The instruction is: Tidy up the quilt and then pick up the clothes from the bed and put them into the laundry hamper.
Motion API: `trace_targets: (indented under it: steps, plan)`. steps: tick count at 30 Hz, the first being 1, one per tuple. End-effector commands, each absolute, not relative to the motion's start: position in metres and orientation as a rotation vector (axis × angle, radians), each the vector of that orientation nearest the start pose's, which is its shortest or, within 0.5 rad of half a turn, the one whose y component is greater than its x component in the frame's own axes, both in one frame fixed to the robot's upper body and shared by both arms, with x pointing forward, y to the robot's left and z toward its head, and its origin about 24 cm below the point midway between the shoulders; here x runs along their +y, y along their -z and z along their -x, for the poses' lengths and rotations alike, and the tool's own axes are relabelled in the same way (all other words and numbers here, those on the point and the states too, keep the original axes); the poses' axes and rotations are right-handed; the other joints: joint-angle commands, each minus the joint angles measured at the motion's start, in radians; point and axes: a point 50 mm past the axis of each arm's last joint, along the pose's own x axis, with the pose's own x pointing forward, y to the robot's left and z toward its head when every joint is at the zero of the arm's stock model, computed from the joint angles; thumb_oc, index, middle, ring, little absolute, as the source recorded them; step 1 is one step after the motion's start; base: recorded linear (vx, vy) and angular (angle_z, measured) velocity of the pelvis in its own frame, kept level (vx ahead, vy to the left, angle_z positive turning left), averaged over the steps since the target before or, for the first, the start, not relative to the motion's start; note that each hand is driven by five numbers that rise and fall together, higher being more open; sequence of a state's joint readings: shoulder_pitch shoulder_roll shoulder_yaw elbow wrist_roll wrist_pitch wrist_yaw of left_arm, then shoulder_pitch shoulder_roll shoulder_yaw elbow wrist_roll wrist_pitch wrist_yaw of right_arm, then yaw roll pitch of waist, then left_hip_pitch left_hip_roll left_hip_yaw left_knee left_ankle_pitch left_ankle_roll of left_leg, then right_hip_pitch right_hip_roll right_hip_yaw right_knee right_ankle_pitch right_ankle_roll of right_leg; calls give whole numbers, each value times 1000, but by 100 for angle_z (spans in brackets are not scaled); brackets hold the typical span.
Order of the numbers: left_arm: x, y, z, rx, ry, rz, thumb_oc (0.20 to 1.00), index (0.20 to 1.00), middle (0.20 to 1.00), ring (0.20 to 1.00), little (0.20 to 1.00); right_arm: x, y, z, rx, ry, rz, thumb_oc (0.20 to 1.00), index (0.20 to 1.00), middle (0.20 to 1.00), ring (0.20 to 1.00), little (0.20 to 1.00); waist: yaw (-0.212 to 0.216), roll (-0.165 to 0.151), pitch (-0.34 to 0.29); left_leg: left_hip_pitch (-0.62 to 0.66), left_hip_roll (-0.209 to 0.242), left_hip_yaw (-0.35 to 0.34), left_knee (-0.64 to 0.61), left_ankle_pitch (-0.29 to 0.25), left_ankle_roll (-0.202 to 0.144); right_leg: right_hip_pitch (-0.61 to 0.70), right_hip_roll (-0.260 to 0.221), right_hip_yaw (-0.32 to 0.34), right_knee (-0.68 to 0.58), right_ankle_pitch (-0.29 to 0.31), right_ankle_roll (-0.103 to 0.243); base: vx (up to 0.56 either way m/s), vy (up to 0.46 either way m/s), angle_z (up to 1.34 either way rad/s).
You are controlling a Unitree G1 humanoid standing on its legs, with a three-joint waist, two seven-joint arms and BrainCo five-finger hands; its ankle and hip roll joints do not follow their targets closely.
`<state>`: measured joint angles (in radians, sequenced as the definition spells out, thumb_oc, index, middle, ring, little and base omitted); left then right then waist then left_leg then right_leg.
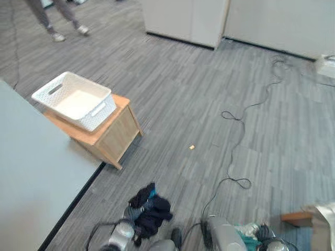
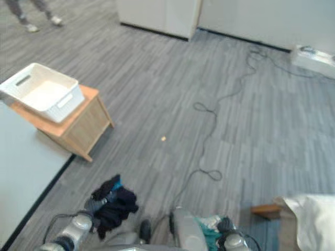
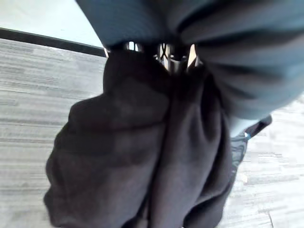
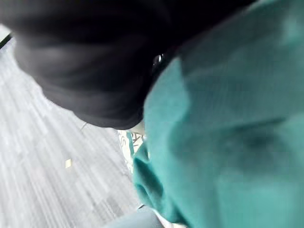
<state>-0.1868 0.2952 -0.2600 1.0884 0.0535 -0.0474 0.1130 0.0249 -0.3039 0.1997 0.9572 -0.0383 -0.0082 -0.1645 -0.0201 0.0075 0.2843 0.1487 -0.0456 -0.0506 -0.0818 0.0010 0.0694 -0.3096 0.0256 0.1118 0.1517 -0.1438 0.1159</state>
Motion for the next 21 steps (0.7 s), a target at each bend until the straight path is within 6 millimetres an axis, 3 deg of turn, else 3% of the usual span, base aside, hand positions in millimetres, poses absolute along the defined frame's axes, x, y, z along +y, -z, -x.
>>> trace_targets:
  steps: [1, 4, 5, 6, 7, 8, 10, 12, 13, 14, 15, 16, 17, 18, 19, 20, 21]
  plan:
    - [238, 117, -192, 828, 22, -580, 200, 200, 200, 200, 200, -269, 123, -144, 925, 175, 526, 200, 200, 200, 200, 200, -19, 4, -4, 124, -2, 22, -5, -152, -92, 63, -58, -20, -125, 151, 85, 857, -87, 69]
    - [239, 126, -177, 886, 19, -572, 200, 200, 200, 200, 200, -269, 124, -141, 937, 168, 519, 200, 200, 200, 200, 200, -20, 6, -31, 146, 8, 12, 90, -156, -111, 100, -62, -40, -119, 176, 67, 507, -77, 42]
    - [240, 127, -175, 893, 8, -561, 200, 200, 200, 200, 200, -270, 124, -142, 935, 168, 521, 200, 200, 200, 200, 200, -25, 12, -34, 126, 14, 11, 187, -122, -130, 111, -54, -34, -97, 179, 57, 408, -83, 38]
    - [243, 129, -170, 912, -11, -553, 200, 200, 200, 200, 200, -272, 123, -144, 934, 160, 523, 200, 200, 200, 200, 200, -24, 23, -34, 81, 32, 34, 352, -43, -160, 146, -51, -52, -86, 171, 35, 678, -212, 51]
    - [243, 129, -168, 915, -28, -527, 200, 200, 200, 200, 200, -279, 116, -153, 903, 186, 529, 200, 200, 200, 200, 200, 0, -8, -11, -115, 56, 67, 718, 70, -179, 215, -99, -99, -101, 153, -9, 475, -171, 42]
    - [243, 129, -168, 915, -29, -527, 200, 200, 200, 200, 200, -279, 116, -153, 903, 186, 529, 200, 200, 200, 200, 200, -2, -10, -14, -120, 54, 66, 719, 72, -179, 211, -101, -100, -101, 154, -8, 410, -208, 52]
    - [242, 126, -174, 894, -40, -523, 200, 200, 200, 200, 200, -286, 107, -166, 865, 206, 549, 200, 200, 200, 200, 200, 69, -48, 15, -307, 81, 152, 865, 24, -149, 340, -130, -129, -149, 104, -44, 581, -136, 21]
    - [237, 128, -172, 896, -24, -511, 200, 200, 200, 200, 200, -284, 107, -169, 866, 188, 557, 200, 200, 200, 200, 200, 102, -42, 7, -354, 80, 218, 699, -3, -138, 419, -137, -153, -174, 69, -33, 613, 3, -4]
    - [237, 128, -172, 896, -24, -511, 200, 200, 200, 200, 200, -284, 107, -169, 866, 188, 557, 200, 200, 200, 200, 200, 103, -45, 6, -352, 77, 220, 693, 1, -138, 418, -140, -152, -175, 70, -33, 469, 79, -1]
    - [235, 129, -170, 899, -17, -501, 200, 200, 200, 200, 200, -284, 108, -167, 873, 178, 562, 200, 200, 200, 200, 200, 115, -38, -7, -350, 69, 247, 578, -10, -125, 447, -142, -153, -185, 53, -23, 682, 148, -5]
    - [232, 131, -167, 897, 3, -495, 200, 200, 200, 200, 200, -284, 108, -167, 870, 176, 571, 200, 200, 200, 200, 200, 133, -15, -31, -351, 82, 342, 321, 6, -118, 503, -134, -188, -191, 8, -8, 690, 151, 10]
    - [232, 131, -166, 898, 4, -496, 200, 200, 200, 200, 200, -284, 108, -167, 871, 176, 571, 200, 200, 200, 200, 200, 133, -18, -30, -343, 76, 344, 310, 10, -117, 507, -139, -189, -192, 6, -6, 679, 163, 18]
    - [232, 131, -165, 903, 7, -493, 200, 200, 200, 200, 200, -283, 108, -167, 871, 174, 577, 200, 200, 200, 200, 200, 137, -6, -40, -332, 79, 394, 201, 40, -127, 534, -131, -200, -199, -13, 0, 223, 69, 31]
    - [232, 131, -165, 903, 7, -493, 200, 200, 200, 200, 200, -283, 108, -167, 871, 174, 576, 200, 200, 200, 200, 200, 137, -7, -39, -330, 77, 395, 199, 42, -127, 536, -132, -200, -200, -13, 0, 663, 157, 32]
    - [233, 133, -162, 918, 4, -494, 200, 200, 200, 200, 200, -281, 108, -168, 868, 168, 586, 200, 200, 200, 200, 200, 144, -11, -56, -332, 102, 480, 128, 54, -130, 597, -133, -235, -180, -64, 17, 847, 187, 23]
    - [239, 137, -151, 970, -20, -492, 200, 200, 200, 200, 200, -273, 113, -167, 874, 133, 586, 200, 200, 200, 200, 200, 155, -30, -75, -309, 76, 490, 120, 55, -80, 589, -137, -242, -51, -38, 42, 847, 188, 3]
    - [240, 137, -151, 970, -20, -492, 200, 200, 200, 200, 200, -272, 113, -167, 874, 133, 586, 200, 200, 200, 200, 200, 156, -30, -77, -311, 76, 490, 120, 55, -80, 585, -137, -241, -48, -39, 42, 814, 231, 24]
